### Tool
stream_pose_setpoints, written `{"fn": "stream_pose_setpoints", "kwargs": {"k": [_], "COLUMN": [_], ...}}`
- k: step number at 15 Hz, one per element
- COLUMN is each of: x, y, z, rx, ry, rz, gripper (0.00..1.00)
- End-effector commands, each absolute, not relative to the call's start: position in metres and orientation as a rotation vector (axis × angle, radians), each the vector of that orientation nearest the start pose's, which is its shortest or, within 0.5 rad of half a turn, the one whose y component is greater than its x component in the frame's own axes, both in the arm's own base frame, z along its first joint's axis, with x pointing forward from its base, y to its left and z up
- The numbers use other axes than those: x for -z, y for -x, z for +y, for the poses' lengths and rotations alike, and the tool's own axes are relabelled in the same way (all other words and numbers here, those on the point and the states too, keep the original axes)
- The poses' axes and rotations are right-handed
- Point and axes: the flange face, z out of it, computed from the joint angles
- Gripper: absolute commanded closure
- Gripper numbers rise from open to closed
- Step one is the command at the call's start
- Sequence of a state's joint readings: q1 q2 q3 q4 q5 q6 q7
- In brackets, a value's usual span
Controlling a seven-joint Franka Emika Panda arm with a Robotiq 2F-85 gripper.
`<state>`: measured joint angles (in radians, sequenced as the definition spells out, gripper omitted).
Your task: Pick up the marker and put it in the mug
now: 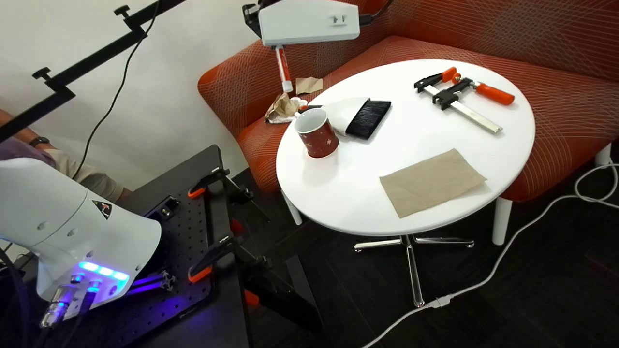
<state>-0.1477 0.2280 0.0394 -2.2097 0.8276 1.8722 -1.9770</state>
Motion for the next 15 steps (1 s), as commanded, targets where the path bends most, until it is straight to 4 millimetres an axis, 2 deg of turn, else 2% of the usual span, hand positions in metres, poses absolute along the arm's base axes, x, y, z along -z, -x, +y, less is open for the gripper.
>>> {"fn": "stream_pose_setpoints", "kwargs": {"k": [1, 4, 5, 10, 15], "x": [-0.261, -0.259, -0.259, -0.247, -0.215], "y": [-0.502, -0.501, -0.501, -0.507, -0.506], "z": [0.001, 0.0, 0.0, 0.003, 0.01], "rx": [0.415, 0.413, 0.413, 0.576, 0.656], "ry": [1.766, 1.769, 1.769, 1.612, 1.448], "rz": [-1.46, -1.456, -1.456, -1.532, -1.574], "gripper": [0.81, 0.81, 0.95, 0.95, 0.95]}}
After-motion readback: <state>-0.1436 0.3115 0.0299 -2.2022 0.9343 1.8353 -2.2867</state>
